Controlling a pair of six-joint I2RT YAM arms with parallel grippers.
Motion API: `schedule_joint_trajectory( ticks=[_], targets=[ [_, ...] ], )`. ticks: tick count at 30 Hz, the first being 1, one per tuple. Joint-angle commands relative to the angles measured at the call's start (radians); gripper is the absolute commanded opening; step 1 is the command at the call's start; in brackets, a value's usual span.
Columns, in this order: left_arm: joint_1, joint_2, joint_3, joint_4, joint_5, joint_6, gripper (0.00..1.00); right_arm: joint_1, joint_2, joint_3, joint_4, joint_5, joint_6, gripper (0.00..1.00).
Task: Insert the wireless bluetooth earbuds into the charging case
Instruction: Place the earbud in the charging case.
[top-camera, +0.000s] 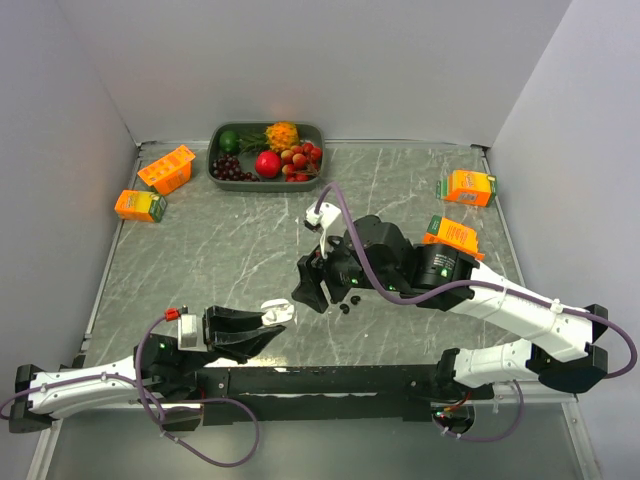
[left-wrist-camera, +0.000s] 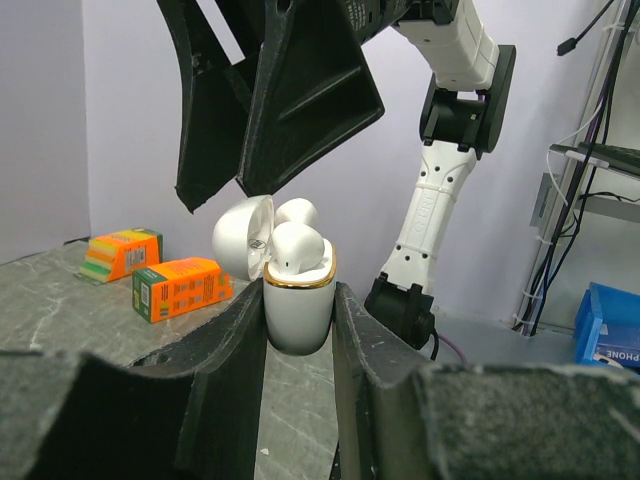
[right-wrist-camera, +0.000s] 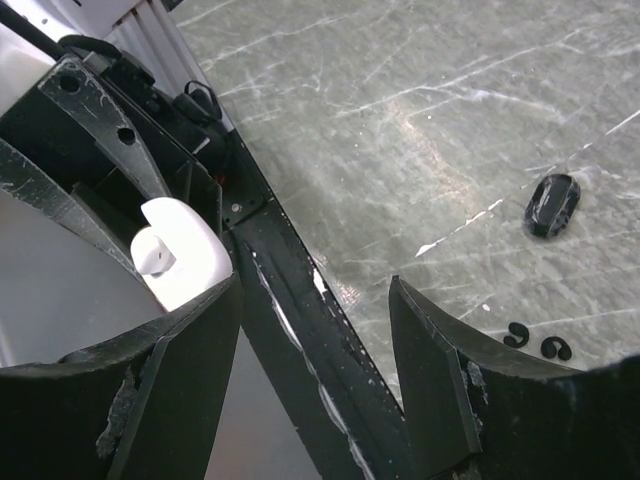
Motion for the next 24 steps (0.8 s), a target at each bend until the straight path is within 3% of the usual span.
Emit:
schedule_joint_trajectory(
  ticks=[1, 24],
  targets=[
    [0.002, 0.01, -0.02, 0.051, 0.018, -0.007, 0.01, 0.014, -0.001, 0.045, -0.013, 0.011, 0.002, 0.68],
    [0.001, -0.027, -0.018, 0.031, -0.023, 0.0, 0.01, 0.062, 0.023, 0.08, -0.067, 0.074, 0.034, 0.7]
  ],
)
